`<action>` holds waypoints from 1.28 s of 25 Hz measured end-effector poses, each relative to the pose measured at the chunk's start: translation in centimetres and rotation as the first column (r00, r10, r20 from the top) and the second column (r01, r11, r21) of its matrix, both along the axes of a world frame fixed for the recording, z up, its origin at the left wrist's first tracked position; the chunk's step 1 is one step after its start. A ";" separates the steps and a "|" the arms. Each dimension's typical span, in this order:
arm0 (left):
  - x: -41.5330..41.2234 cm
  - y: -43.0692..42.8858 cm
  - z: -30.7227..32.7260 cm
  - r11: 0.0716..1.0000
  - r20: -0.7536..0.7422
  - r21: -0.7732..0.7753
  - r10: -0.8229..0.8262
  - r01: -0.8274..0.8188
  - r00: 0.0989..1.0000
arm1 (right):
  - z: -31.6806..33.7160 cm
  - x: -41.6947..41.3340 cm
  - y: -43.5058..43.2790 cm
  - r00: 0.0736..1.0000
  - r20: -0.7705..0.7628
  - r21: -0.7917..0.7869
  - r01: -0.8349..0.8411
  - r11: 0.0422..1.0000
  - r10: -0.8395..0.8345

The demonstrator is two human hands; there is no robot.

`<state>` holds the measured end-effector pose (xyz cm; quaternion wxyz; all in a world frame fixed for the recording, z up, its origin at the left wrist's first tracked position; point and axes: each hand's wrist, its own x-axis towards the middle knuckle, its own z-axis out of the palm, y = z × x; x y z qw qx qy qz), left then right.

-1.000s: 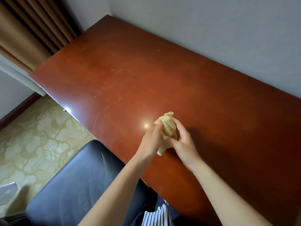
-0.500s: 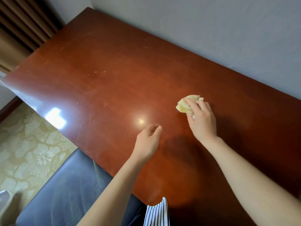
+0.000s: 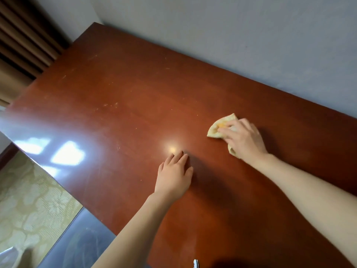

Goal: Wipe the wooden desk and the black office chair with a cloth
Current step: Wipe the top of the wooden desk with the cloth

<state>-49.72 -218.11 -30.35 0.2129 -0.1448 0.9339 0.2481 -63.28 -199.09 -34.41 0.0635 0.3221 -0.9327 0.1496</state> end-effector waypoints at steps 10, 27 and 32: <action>-3.7 -2.0 -1.4 0.954 0.031 -0.211 -0.211 0.213 0.977 | -1.1 -8.6 -6.7 0.932 0.140 -0.225 0.358 0.906 -0.333; -4.5 -3.8 -1.3 0.928 0.081 -0.199 -0.304 0.314 0.949 | -0.5 -7.4 7.8 0.976 -0.126 -0.020 -0.184 0.983 0.180; -4.3 -3.6 -1.4 0.957 0.074 -0.123 -0.256 0.264 0.964 | -1.7 -9.7 7.7 0.746 0.090 -0.205 0.662 0.721 -0.660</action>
